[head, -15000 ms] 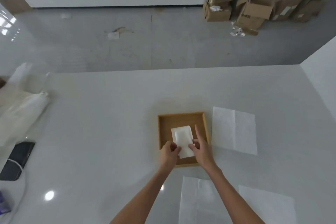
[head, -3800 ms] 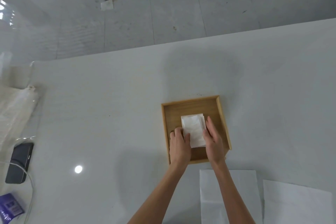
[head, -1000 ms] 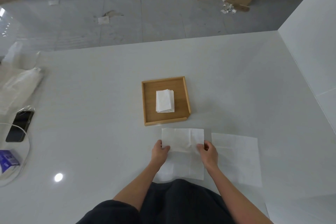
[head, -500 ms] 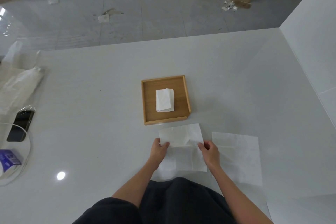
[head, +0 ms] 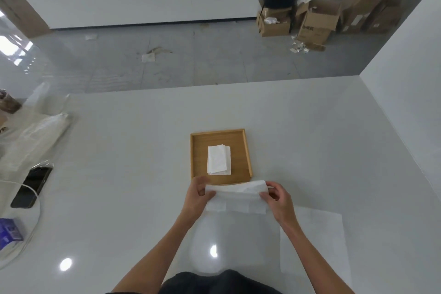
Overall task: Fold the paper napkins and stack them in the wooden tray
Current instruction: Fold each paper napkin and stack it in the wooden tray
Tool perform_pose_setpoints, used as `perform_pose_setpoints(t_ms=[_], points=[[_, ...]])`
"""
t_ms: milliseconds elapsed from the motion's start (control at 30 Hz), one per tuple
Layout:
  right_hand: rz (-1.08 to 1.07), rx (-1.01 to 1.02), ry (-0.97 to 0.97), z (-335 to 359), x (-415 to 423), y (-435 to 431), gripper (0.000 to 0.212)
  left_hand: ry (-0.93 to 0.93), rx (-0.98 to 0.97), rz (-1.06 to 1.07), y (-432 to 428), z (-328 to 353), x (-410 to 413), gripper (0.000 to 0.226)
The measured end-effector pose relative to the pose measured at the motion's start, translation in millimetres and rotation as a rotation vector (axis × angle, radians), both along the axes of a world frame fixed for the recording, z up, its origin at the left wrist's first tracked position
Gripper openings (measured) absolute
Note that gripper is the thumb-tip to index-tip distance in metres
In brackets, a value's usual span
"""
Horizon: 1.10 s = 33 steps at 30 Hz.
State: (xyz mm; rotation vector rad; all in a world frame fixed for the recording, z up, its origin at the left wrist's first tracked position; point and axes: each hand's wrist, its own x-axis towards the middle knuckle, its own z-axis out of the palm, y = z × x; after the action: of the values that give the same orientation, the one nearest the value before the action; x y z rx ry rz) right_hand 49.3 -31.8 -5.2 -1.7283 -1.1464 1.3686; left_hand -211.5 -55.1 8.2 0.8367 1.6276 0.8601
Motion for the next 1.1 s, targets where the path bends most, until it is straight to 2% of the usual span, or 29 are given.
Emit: perform_pose_setpoints(t_ms=[167,433,600,767,933,1100], points=[[0.004,0.265,0.039,73,-14,58,0.042,0.045,0.223,0.021,53,73,-10,0.028],[0.085,0.605,0.103,229,-27,127,0.034,0.052,0.578,0.035,108,233,-27,0.036],[0.152,0.714,0.117,317,-32,134,0.033,0.096,0.732,0.029,113,314,-41,0.039],[0.189,0.84,0.065,377,-39,136,0.031,0.186,0.836,0.068,113,370,-57,0.028],[0.193,0.955,0.05,418,-45,134,0.022,0.32,0.924,0.062,112,415,-66,0.019],[0.166,0.962,-0.012,442,-41,129,0.017,0.423,0.982,0.072,111,440,-64,0.01]])
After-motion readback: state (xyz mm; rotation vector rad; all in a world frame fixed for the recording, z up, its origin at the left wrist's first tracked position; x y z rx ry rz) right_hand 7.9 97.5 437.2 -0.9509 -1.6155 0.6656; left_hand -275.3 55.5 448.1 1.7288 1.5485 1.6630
